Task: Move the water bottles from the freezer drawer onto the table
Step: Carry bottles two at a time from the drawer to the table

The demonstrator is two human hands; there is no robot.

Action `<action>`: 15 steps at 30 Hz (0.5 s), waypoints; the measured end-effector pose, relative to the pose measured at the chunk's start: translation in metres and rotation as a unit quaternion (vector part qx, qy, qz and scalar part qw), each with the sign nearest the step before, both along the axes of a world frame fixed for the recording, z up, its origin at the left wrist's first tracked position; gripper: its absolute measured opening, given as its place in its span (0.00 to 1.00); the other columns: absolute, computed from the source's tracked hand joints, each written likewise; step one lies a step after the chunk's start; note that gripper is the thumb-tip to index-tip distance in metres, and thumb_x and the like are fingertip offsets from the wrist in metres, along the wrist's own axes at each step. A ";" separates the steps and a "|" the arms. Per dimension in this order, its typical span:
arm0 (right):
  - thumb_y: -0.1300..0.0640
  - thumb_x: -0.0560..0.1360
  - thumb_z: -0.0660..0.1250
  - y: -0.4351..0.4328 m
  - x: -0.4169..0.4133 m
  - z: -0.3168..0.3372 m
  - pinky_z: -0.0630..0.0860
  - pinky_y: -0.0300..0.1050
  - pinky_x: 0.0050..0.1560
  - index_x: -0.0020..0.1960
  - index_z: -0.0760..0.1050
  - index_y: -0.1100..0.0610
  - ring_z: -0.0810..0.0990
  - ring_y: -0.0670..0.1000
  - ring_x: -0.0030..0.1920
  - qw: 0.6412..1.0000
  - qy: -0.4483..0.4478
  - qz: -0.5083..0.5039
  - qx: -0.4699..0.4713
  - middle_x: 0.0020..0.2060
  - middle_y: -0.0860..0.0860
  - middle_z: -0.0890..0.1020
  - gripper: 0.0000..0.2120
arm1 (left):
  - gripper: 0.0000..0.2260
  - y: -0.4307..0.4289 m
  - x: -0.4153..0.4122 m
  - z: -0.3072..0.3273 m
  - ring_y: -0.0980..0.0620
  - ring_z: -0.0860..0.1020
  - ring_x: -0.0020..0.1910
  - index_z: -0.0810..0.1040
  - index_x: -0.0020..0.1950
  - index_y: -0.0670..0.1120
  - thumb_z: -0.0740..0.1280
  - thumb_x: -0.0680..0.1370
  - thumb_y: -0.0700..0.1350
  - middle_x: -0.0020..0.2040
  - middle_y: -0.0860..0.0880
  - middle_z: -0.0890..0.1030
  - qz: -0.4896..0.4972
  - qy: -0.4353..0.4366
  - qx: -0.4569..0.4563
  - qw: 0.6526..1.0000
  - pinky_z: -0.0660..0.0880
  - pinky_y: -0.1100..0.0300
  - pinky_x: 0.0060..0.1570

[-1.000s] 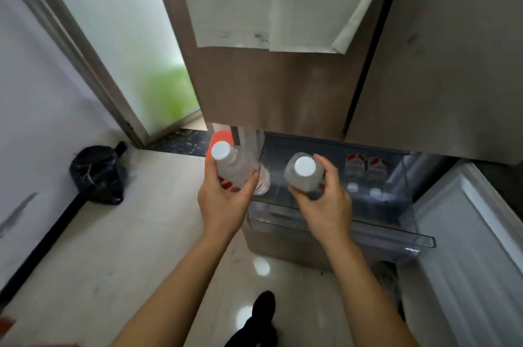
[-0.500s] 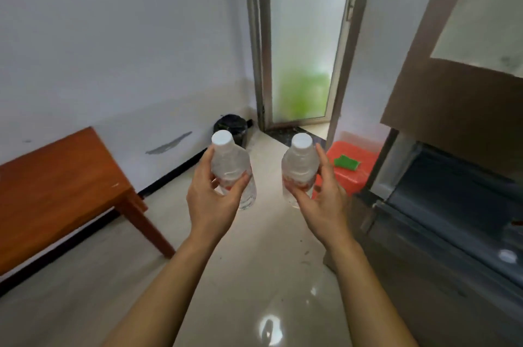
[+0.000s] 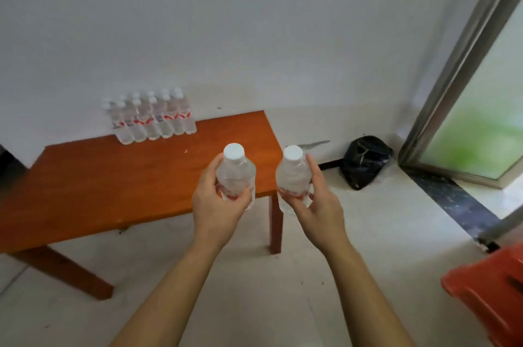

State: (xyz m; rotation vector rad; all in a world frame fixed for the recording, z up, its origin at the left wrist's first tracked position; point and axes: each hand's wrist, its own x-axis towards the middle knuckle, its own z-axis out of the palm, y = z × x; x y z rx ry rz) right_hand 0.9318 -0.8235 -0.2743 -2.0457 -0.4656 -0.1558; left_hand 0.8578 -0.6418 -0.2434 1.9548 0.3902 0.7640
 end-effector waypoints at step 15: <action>0.42 0.75 0.70 0.256 0.167 -0.028 0.76 0.51 0.65 0.78 0.51 0.36 0.72 0.44 0.70 0.981 0.007 0.194 0.009 0.72 0.39 0.70 0.39 | 0.34 0.221 0.126 -0.040 0.55 0.75 0.66 0.71 0.70 0.57 0.81 0.68 0.46 0.65 0.59 0.75 0.098 0.016 -0.009 0.995 0.76 0.49 0.64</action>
